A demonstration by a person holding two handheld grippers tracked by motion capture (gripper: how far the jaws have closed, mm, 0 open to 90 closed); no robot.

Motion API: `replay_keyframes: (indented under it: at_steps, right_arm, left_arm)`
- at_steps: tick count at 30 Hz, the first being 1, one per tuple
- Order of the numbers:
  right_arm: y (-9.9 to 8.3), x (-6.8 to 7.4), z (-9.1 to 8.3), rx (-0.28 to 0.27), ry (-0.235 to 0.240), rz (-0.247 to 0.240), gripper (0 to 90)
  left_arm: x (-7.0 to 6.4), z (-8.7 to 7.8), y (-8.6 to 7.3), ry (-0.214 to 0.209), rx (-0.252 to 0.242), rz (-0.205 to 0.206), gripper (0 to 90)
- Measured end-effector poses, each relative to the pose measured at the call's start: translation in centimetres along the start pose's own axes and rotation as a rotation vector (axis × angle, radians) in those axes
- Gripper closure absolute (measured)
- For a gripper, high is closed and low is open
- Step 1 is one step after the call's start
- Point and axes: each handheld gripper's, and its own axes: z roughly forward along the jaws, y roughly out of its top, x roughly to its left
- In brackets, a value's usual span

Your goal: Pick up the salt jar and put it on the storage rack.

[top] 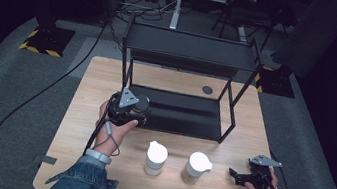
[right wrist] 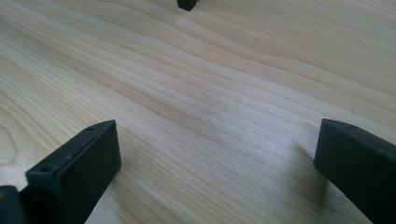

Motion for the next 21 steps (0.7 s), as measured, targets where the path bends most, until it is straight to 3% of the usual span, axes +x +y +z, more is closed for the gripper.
replay_keyframes:
  at_steps: [21]
  right_arm:
    - [0.0, 0.1, 0.1, -0.001, 0.018, -0.016, 0.3]
  left_arm:
    - [-0.2, 2.7, 1.6, 0.022, -0.005, -0.013, 31.3]
